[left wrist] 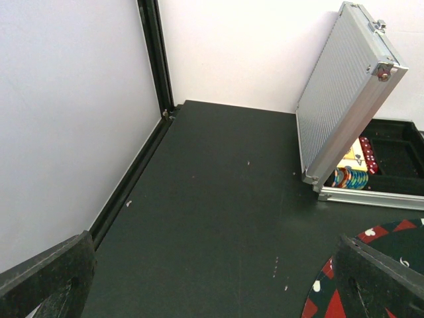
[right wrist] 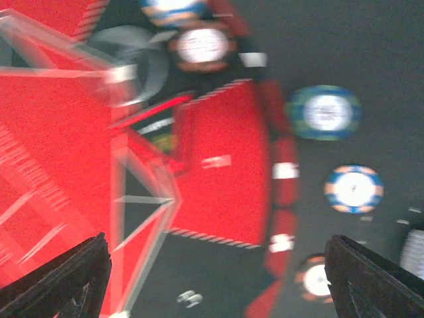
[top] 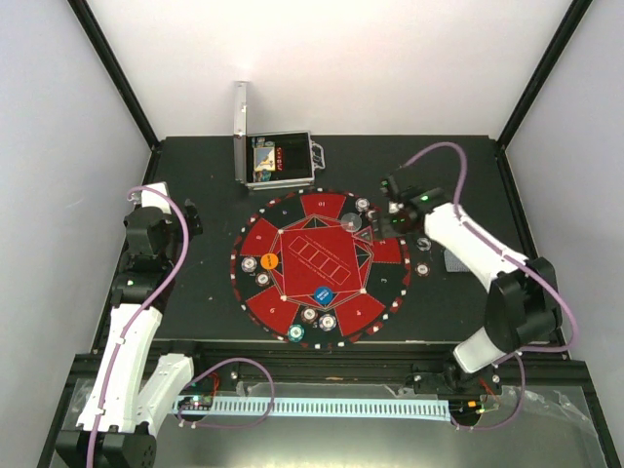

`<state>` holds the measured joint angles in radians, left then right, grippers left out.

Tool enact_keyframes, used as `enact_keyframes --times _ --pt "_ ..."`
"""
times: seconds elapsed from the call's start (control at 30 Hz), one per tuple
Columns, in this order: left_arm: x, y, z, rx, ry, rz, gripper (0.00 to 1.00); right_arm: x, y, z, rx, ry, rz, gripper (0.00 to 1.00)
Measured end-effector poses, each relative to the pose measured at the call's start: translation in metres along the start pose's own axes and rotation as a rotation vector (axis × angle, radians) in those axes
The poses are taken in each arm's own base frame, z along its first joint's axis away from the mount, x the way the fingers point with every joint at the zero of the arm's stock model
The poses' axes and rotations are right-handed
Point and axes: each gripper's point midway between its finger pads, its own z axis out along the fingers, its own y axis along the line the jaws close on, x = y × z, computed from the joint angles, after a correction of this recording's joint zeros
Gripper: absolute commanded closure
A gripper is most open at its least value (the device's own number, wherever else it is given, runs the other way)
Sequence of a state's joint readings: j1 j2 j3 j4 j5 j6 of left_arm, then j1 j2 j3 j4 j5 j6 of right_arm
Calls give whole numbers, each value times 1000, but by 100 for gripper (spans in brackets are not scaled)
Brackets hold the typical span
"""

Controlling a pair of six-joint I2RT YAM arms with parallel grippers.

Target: Distribute texas hold em gaming equipment

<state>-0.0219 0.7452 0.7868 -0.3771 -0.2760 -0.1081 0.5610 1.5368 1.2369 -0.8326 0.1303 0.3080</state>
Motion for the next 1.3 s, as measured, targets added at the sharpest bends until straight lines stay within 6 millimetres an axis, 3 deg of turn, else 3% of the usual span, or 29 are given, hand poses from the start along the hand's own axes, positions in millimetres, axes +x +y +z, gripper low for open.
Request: enact_keyframes --times 0.07,0.13,0.23,0.3,0.4,0.5,0.7,0.93,1.3 --pt "0 0 0 0 0 0 1 -3 -54 15 69 21 124 11" --pt "0 0 0 0 0 0 1 -6 -96 29 115 38 218 11" --pt "0 0 0 0 0 0 1 -8 -128 52 148 84 267 11" --pt "0 0 0 0 0 0 1 -11 -137 69 151 113 274 12" --pt "0 0 0 0 0 0 1 -9 -142 92 138 150 275 14" --pt "0 0 0 0 0 0 1 -4 -139 103 117 182 265 15" --pt "0 0 0 1 1 0 1 -11 -134 108 86 175 249 19" --pt "0 0 0 1 1 0 1 -22 -129 116 87 170 215 33" --pt "0 0 0 0 1 0 1 -12 -122 131 116 217 182 46"
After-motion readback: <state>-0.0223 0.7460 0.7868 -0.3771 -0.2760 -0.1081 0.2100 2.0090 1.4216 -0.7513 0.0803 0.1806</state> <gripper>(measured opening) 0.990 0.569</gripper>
